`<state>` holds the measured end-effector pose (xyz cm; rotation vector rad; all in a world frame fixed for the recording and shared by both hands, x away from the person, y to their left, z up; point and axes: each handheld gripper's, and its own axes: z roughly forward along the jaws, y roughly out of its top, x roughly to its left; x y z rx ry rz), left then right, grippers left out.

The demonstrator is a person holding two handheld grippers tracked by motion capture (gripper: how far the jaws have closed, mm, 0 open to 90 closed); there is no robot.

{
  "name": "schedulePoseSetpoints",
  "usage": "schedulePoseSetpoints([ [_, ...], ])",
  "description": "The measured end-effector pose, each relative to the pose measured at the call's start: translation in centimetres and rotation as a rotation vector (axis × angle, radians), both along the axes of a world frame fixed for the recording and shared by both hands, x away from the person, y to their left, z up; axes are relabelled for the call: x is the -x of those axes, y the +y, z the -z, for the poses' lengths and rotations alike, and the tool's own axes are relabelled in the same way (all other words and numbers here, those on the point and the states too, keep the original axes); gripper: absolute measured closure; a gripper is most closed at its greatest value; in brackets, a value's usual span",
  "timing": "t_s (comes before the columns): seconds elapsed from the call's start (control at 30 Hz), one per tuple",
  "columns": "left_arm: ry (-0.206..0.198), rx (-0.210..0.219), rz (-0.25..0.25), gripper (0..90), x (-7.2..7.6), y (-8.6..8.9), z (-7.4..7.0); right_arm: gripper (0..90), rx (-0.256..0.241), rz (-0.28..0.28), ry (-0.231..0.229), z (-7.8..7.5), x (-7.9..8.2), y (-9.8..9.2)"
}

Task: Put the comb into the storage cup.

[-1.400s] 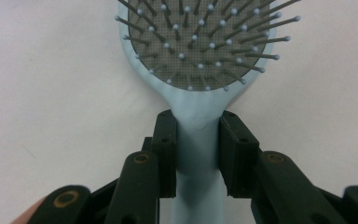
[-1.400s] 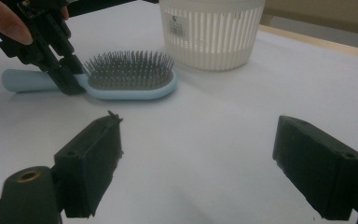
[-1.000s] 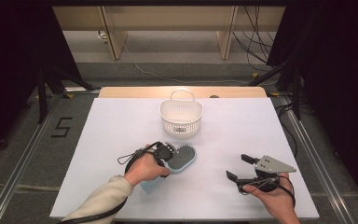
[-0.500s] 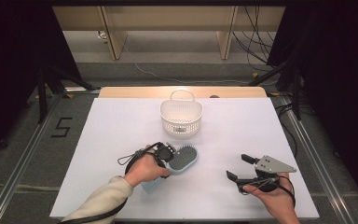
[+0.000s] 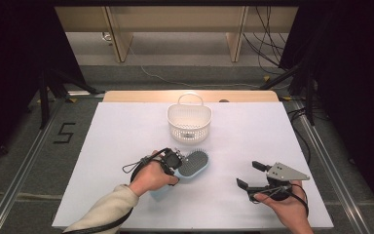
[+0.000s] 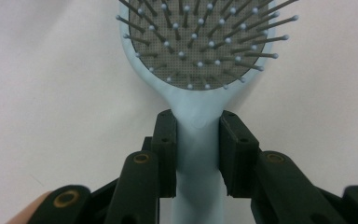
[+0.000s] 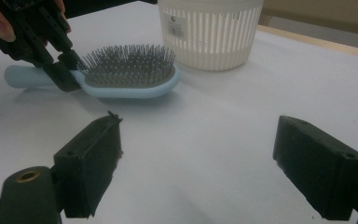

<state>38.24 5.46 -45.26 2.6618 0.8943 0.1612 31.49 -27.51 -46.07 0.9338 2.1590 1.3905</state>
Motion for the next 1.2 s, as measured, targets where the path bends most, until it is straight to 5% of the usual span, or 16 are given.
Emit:
schedulePoseSetpoints([
  [1.2, -0.103, 0.083, 0.041, 69.8, 0.4, 0.3, -1.2, 15.7, -0.017, 0.011, 0.007, 0.3, 0.0, 0.0],
])
